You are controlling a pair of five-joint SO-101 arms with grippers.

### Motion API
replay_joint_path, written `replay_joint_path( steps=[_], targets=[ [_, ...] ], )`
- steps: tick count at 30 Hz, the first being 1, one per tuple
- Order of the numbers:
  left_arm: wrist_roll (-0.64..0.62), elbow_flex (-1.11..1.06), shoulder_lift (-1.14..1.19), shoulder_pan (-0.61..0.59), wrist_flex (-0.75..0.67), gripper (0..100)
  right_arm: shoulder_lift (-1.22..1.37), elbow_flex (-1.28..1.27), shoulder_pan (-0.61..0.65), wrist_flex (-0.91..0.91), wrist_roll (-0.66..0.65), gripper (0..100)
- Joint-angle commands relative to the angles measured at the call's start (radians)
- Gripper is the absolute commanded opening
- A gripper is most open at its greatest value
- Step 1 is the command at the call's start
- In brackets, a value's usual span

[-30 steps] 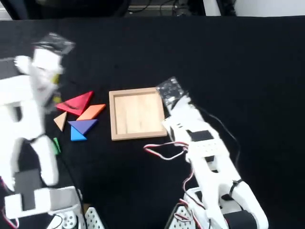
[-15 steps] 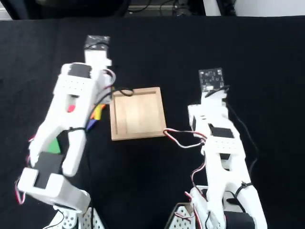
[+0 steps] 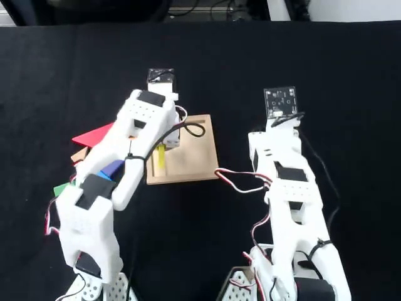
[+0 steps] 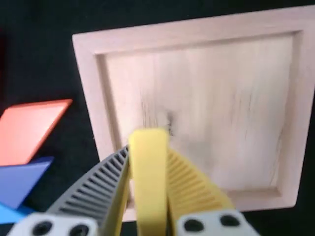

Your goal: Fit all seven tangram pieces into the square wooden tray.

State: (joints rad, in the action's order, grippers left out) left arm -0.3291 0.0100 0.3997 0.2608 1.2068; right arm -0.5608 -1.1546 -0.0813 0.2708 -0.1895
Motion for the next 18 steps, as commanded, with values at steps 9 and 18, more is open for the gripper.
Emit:
replay_joint_path(
  steps=[9, 18],
  targets=[
    [-0.054, 0.093, 0.031, 0.061, -0.018, 3, 0.001, 0.010, -0.014, -0.018, 0.003, 1.1],
    [-0.089, 0.125, 0.034, 0.099, -0.026, 3, -0.005, 0.010, -0.020, -0.015, 0.008, 1.1]
  ],
)
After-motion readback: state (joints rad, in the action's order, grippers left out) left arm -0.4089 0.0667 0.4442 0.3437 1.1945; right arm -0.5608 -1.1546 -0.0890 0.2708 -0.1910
